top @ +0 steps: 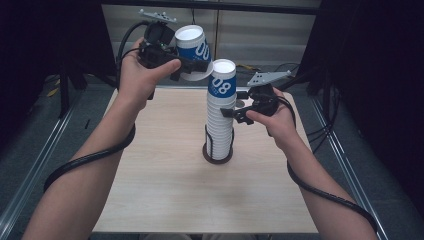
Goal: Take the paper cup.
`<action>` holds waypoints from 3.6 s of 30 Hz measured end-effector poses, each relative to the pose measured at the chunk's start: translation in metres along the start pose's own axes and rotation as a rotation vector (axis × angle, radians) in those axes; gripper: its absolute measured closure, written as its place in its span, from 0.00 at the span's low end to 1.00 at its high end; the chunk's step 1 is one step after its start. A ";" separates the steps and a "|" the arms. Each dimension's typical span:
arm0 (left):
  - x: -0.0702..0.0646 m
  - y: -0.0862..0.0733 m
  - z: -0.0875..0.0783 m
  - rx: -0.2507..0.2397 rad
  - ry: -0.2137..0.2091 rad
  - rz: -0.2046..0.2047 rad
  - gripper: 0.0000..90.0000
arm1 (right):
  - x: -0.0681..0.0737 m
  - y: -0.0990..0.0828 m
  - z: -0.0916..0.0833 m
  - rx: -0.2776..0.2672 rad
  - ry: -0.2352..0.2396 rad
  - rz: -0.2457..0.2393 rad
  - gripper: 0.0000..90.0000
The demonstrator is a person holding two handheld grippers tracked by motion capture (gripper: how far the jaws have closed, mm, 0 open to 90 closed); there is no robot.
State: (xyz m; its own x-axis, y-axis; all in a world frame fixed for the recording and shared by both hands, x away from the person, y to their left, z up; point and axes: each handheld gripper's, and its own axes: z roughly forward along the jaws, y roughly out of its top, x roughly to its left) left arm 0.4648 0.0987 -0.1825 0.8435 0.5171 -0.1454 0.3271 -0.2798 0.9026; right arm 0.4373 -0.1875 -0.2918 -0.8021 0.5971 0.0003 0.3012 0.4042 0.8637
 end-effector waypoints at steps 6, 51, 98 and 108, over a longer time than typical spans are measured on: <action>0.005 -0.008 -0.010 0.001 0.014 -0.008 0.24 | 0.000 0.000 0.000 0.001 -0.001 0.000 0.23; 0.011 -0.095 -0.006 0.063 0.008 -0.048 0.24 | 0.010 -0.020 -0.013 0.019 0.011 0.016 0.16; -0.014 -0.160 0.023 0.138 -0.034 -0.005 0.24 | 0.038 -0.053 -0.006 0.054 0.077 -0.016 0.16; -0.022 -0.167 0.034 0.153 -0.045 0.019 0.24 | 0.038 -0.054 -0.009 0.061 0.070 -0.027 0.16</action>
State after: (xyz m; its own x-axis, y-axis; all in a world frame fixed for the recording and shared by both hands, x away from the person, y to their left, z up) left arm 0.4062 0.1066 -0.3437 0.8673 0.4746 -0.1498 0.3690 -0.4113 0.8335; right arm 0.3860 -0.1933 -0.3337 -0.8439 0.5362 0.0150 0.3084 0.4621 0.8315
